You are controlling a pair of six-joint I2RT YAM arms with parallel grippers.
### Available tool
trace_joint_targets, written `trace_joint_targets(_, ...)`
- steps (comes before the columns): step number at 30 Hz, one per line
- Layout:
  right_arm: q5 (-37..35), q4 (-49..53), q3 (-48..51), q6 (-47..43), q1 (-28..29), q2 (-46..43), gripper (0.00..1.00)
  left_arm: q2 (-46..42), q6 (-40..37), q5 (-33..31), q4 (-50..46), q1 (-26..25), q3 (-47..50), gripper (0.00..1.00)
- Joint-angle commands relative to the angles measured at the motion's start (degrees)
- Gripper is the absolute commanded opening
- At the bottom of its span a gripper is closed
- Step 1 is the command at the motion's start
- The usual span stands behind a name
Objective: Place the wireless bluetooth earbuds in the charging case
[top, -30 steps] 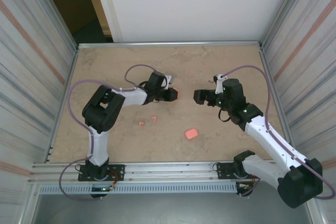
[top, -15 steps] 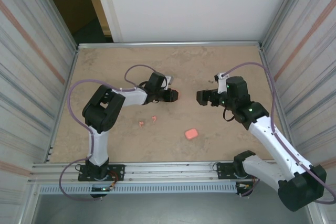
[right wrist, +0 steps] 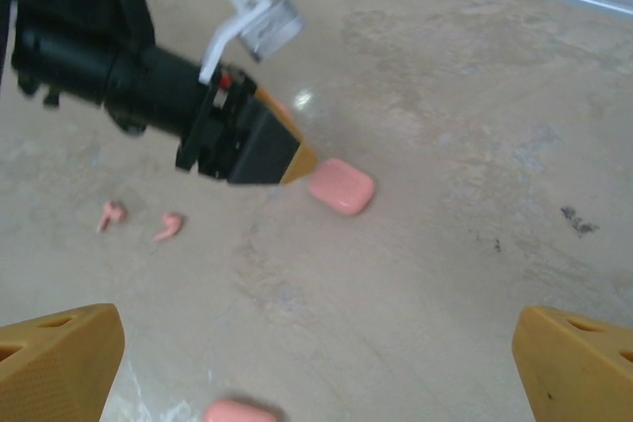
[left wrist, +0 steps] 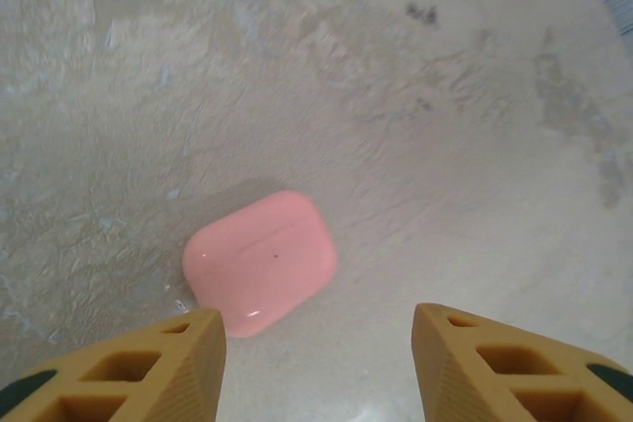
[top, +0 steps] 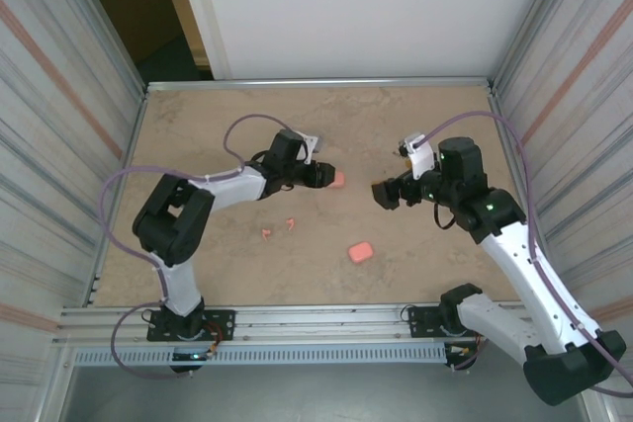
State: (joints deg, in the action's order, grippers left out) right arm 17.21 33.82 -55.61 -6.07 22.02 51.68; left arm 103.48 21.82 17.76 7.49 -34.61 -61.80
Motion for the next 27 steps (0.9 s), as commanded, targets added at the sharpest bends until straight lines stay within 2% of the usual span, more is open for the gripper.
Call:
trace_joint_targets(1, 5.5, 5.8, -2.3, -14.6, 0.6, -1.7, 0.99, -7.2, -2.0, 0.3, 2.5, 0.3, 3.2, 0.53)
trace_joint_targets(4, 5.7, 9.8, -2.3, -23.3, 2.4, -1.5, 0.99, -13.5, -3.1, -1.1, 3.6, 0.6, 6.9, 0.55)
trace_joint_targets(8, 5.3, 16.2, -0.5, -37.2, 7.7, 0.2, 0.99, -22.2, -4.6, -4.2, 4.3, 1.3, 12.4, 0.57)
trace_joint_targets(15, -5.3, 24.8, -1.0, -49.0, 15.7, 10.2, 0.99, -36.1, -5.9, -10.1, 4.4, 3.8, 21.8, 0.63)
trace_joint_targets(18, -7.8, 23.2, -0.3, -52.5, 17.1, 13.1, 0.99, -41.0, -5.0, -10.3, 4.6, 5.5, 24.9, 0.63)
trace_joint_targets(27, -8.7, 11.3, 4.3, -59.1, 20.4, 20.1, 0.99, -51.6, -5.1, -13.8, 2.7, 7.9, 30.7, 0.71)
